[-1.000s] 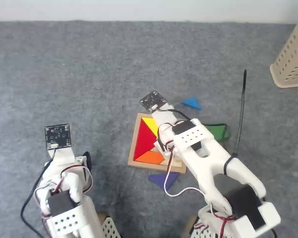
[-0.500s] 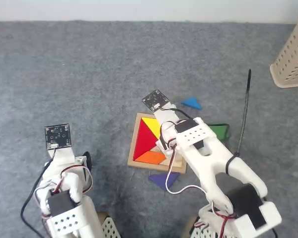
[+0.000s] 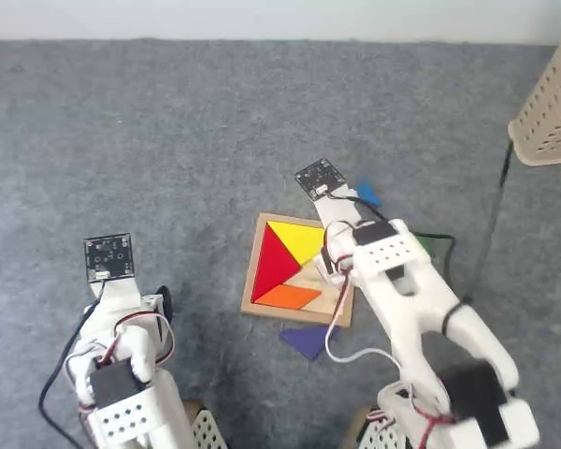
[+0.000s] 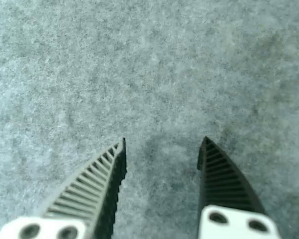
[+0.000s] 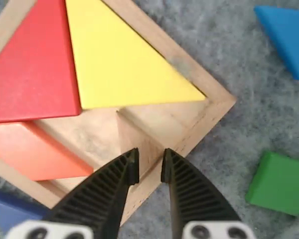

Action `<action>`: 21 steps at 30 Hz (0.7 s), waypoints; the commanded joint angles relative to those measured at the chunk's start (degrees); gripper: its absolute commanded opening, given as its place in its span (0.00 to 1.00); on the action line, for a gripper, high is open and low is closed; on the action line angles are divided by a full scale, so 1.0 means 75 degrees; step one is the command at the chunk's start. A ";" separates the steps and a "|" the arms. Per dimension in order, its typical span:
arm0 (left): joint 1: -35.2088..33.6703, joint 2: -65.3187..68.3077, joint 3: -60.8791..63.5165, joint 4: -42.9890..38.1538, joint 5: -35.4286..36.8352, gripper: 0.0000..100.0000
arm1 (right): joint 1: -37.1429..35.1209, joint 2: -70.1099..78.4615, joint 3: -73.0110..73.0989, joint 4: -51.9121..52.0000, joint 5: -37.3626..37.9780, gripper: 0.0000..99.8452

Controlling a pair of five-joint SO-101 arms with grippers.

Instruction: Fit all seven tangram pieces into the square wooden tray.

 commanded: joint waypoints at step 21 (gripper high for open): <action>0.0000 -0.0094 -0.0147 0.0023 0.0070 0.23 | -0.0779 -0.0803 0.0492 -0.0006 -0.0117 0.20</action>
